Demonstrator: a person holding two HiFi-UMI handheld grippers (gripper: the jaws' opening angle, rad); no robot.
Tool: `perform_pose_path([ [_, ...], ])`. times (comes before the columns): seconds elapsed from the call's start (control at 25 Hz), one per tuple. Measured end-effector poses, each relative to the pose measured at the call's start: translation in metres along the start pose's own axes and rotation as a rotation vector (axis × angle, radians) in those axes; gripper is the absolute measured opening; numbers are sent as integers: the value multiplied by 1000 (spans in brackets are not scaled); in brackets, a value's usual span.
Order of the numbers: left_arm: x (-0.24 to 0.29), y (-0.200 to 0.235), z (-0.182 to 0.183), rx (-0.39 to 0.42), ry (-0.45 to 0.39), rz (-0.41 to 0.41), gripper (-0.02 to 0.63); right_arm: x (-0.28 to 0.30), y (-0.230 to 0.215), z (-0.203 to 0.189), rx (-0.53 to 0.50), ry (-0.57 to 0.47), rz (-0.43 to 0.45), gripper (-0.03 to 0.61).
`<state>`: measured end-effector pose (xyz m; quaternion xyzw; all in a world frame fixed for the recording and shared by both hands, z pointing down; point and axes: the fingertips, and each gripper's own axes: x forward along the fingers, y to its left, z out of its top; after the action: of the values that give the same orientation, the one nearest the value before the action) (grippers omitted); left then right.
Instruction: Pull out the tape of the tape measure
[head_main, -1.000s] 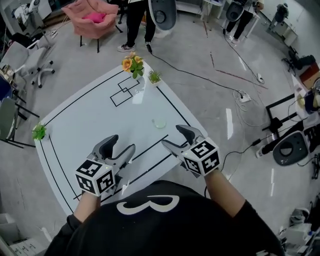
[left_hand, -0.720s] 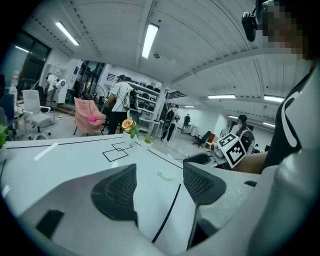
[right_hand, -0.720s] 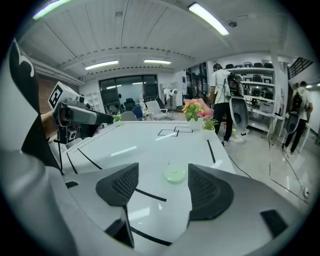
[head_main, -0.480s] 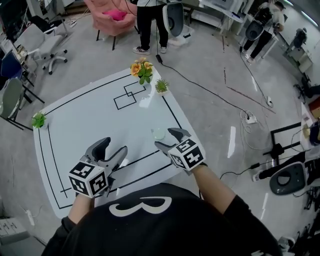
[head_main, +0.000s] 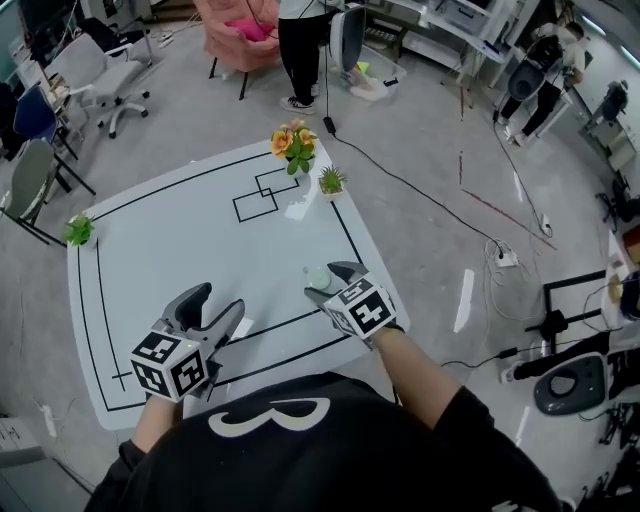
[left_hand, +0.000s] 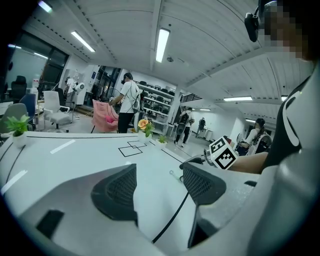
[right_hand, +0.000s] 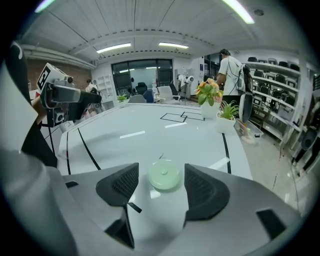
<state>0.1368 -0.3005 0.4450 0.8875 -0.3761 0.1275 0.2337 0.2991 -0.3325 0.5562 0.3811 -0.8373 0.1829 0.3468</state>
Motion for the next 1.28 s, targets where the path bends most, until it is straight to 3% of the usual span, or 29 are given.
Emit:
perform_pose_path([
  [0.2, 0, 2, -2, -5, 2, 7, 276, 6, -3, -7, -12, 45, -6, 284],
  [0.44, -1, 2, -2, -16, 1, 8, 276, 5, -8, -7, 18, 43, -21, 221],
  [0.88, -18, 9, 0, -22, 32, 8, 276, 7, -10, -6, 68, 80, -44, 219],
  [1.28, -43, 22, 1, -42, 46, -4, 276, -15, 24, 22, 140, 18, 2, 219],
])
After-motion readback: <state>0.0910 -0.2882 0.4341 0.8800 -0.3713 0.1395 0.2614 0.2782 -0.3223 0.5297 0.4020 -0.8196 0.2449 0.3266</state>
